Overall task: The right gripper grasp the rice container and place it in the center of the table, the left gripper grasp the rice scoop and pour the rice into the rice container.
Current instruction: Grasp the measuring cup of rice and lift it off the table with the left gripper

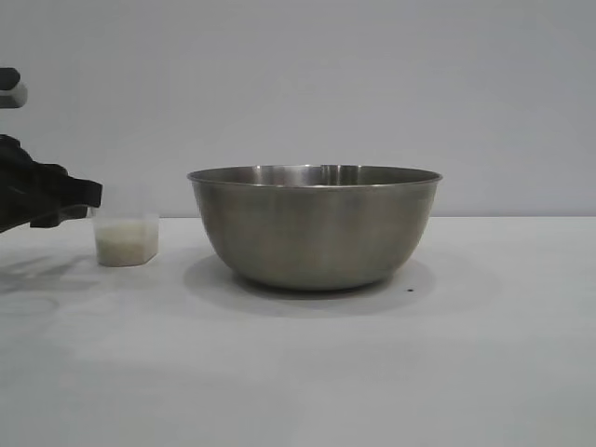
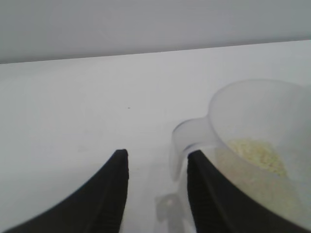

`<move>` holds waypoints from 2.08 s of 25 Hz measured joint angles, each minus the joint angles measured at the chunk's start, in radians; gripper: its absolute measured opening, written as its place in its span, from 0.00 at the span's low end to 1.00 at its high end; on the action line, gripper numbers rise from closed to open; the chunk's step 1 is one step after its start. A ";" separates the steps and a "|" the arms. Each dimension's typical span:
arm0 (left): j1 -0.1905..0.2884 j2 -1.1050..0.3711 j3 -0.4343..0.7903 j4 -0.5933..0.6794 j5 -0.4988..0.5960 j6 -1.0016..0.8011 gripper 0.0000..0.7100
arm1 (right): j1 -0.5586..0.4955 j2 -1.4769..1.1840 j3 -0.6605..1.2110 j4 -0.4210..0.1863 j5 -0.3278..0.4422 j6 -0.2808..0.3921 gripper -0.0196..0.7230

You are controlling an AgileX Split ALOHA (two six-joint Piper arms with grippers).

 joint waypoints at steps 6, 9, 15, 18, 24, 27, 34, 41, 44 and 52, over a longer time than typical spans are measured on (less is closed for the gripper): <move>0.000 0.048 -0.042 0.017 0.000 0.006 0.35 | 0.000 0.000 0.000 0.000 0.000 0.000 0.72; 0.000 0.060 -0.069 0.026 0.000 0.006 0.35 | 0.000 0.000 0.000 0.000 0.000 0.000 0.72; 0.000 0.062 -0.101 0.044 0.000 0.008 0.35 | 0.000 0.000 0.000 0.000 0.000 0.000 0.72; 0.000 0.067 -0.108 0.056 0.000 0.011 0.35 | 0.000 0.000 0.000 0.000 0.000 0.000 0.72; 0.000 0.078 -0.129 0.097 0.000 0.011 0.06 | 0.000 0.000 0.000 0.000 0.000 0.000 0.72; 0.000 0.078 -0.128 0.097 0.000 0.011 0.00 | 0.000 0.000 0.000 0.000 0.000 0.000 0.72; 0.000 0.076 -0.128 0.117 0.002 0.013 0.00 | 0.000 0.000 0.000 0.000 0.000 0.000 0.72; 0.000 -0.029 -0.128 0.133 0.008 0.092 0.00 | 0.000 0.000 0.000 0.000 0.000 0.000 0.72; 0.000 -0.080 -0.128 0.151 0.008 0.124 0.00 | 0.000 0.000 0.000 0.000 0.000 0.000 0.72; 0.000 -0.201 -0.128 0.304 0.008 0.148 0.00 | 0.000 0.000 0.000 0.000 0.000 0.000 0.72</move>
